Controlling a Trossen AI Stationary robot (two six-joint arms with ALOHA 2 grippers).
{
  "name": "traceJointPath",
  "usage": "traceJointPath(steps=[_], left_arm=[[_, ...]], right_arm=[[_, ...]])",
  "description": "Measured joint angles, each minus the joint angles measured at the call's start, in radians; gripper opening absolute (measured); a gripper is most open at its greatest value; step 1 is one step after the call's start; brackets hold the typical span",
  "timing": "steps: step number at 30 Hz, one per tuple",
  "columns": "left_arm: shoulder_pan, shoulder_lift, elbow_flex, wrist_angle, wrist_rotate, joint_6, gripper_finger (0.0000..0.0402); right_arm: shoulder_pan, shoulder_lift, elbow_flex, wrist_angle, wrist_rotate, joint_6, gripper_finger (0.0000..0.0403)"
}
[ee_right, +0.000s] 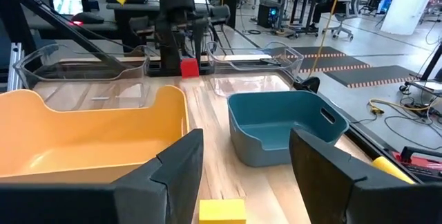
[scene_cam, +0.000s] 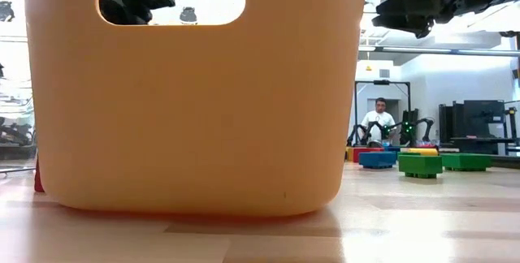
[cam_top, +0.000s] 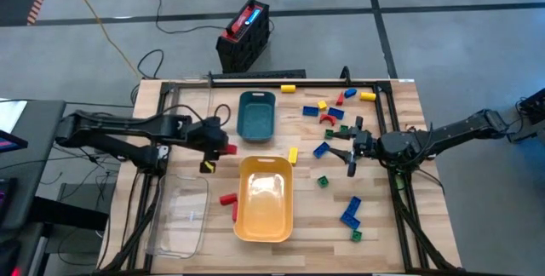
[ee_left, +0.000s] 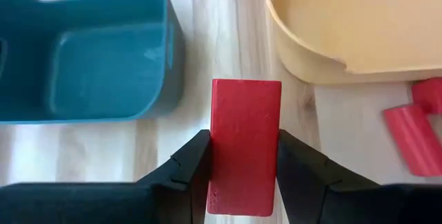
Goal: Sort blocks
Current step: Put the red rectangular wooden block into the blue bin
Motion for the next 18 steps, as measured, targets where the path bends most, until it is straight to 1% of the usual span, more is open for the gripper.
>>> traceJointPath(steps=[2,5,9,14,18], left_arm=[[0.0,-0.025,0.001,-0.008,-0.021,-0.012,0.0125],[0.005,-0.029,0.033,-0.031,-0.086,-0.006,0.0125],[0.068,0.036,0.119,0.012,-0.092,0.061,0.0125],[0.201,0.163,0.233,0.043,-0.015,0.148,0.0125],[0.307,0.297,0.297,0.078,0.053,0.229,0.0125]], right_arm=[[-0.012,0.0,0.0,0.0,0.002,0.001,0.0228],[-0.038,0.014,0.0,0.014,0.004,0.003,0.0227],[-0.092,0.098,0.0,0.052,0.014,-0.001,0.0219],[-0.103,0.197,0.001,0.208,0.015,-0.051,0.0204],[-0.082,0.254,0.029,0.229,0.014,-0.056,0.0199]])
